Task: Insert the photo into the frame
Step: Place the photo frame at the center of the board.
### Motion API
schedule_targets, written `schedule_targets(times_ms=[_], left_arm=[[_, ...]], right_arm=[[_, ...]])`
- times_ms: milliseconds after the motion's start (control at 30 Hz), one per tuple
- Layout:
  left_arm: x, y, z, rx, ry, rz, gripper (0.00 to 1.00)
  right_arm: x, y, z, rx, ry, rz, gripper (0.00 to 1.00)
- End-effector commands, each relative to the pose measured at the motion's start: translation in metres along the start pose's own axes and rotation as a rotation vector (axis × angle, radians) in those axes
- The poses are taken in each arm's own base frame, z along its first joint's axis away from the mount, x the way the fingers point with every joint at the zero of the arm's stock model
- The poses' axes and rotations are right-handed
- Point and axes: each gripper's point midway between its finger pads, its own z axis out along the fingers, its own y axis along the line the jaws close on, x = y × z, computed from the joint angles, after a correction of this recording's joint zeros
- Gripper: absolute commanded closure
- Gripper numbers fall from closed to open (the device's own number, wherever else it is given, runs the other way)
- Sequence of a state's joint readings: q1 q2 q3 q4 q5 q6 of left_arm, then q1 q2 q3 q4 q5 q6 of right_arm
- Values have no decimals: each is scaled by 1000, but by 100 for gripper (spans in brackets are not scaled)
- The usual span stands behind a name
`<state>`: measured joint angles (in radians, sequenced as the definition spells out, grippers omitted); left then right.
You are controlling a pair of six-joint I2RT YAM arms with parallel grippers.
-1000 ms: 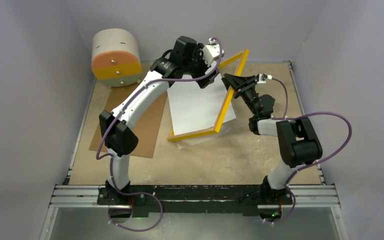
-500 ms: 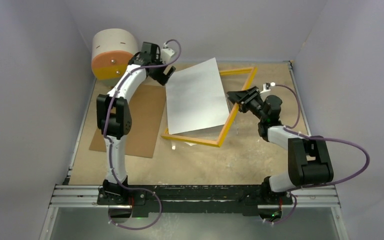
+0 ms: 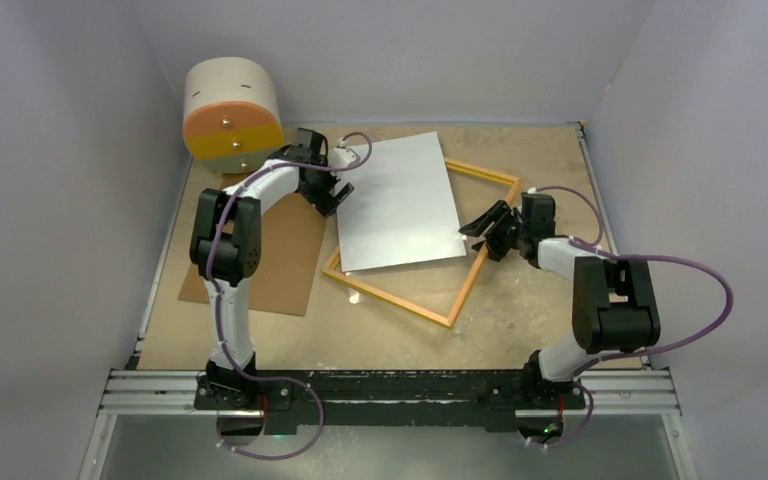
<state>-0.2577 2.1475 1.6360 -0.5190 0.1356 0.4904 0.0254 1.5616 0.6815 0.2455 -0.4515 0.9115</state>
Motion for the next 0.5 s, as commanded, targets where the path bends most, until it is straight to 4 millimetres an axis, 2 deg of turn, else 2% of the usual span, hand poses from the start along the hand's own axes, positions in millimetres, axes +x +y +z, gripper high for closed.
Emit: schedule_targets(times_ms=[0, 167, 267, 467], left_arm=[[-22, 1, -26, -29, -99, 54, 4], [-21, -5, -31, -7, -102, 42, 4], [-20, -7, -32, -6, -101, 43, 4], [-7, -9, -27, -14, -65, 50, 4]], right_arm=[[-10, -4, -7, 95, -11, -80, 35], [-17, -11, -10, 178, -7, -86, 23], [-25, -11, -19, 244, -25, -111, 11], [-33, -6, -45, 317, -72, -145, 7]])
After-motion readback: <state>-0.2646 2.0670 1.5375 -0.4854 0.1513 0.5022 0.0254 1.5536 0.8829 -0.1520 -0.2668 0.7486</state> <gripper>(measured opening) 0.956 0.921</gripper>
